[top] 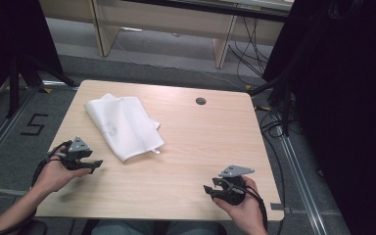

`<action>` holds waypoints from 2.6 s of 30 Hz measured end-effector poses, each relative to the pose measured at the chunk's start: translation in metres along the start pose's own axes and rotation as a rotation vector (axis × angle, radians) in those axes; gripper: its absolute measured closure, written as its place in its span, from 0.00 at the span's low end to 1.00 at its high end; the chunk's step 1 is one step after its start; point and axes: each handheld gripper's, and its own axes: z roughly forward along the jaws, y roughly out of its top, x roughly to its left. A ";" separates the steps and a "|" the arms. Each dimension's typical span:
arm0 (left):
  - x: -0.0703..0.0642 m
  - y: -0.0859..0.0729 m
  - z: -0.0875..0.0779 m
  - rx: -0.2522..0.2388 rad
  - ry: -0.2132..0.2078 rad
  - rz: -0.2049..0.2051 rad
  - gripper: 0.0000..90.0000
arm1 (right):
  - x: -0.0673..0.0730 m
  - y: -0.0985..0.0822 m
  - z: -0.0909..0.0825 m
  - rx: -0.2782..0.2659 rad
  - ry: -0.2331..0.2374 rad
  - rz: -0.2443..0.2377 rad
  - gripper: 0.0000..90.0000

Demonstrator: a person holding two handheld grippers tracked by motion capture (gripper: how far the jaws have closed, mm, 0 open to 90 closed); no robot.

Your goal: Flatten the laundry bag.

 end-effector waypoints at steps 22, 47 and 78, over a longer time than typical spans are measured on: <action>-0.030 0.030 0.016 0.018 -0.031 0.122 0.99 | 0.005 0.005 -0.005 0.007 -0.002 -0.022 0.61; -0.036 0.083 0.078 0.112 0.031 0.214 1.00 | 0.004 0.005 -0.008 0.007 0.019 -0.004 0.60; -0.111 0.093 0.081 0.103 -0.125 0.427 1.00 | 0.006 0.006 -0.006 0.014 0.023 -0.011 0.60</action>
